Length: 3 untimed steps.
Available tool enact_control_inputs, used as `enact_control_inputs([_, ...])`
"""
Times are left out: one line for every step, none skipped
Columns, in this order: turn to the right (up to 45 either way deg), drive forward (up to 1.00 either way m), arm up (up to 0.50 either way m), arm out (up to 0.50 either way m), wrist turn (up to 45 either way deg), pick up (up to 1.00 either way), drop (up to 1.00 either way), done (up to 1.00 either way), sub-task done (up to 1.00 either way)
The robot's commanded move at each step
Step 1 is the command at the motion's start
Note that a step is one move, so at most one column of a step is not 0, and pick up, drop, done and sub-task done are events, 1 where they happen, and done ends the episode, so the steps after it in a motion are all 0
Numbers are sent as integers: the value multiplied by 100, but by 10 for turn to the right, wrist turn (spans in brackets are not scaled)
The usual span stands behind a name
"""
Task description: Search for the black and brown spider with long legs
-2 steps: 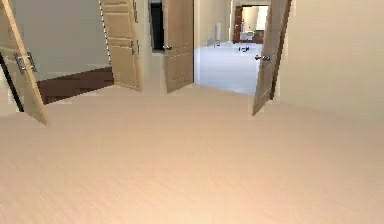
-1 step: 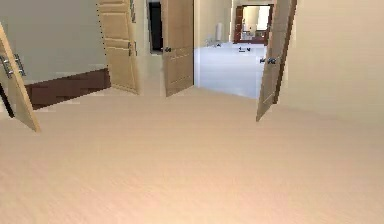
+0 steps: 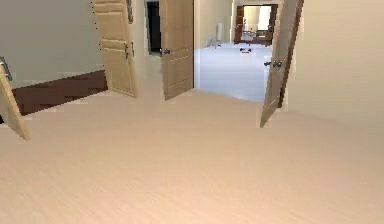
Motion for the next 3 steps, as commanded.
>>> enact_control_inputs([30, 0, 0, 0, 0, 0, 0, 0, 0])
enact_control_inputs([0, 100, 0, 0, 0, 0, 0, 0, 0])
enact_control_inputs([0, 100, 0, 0, 0, 0, 0, 0, 0])
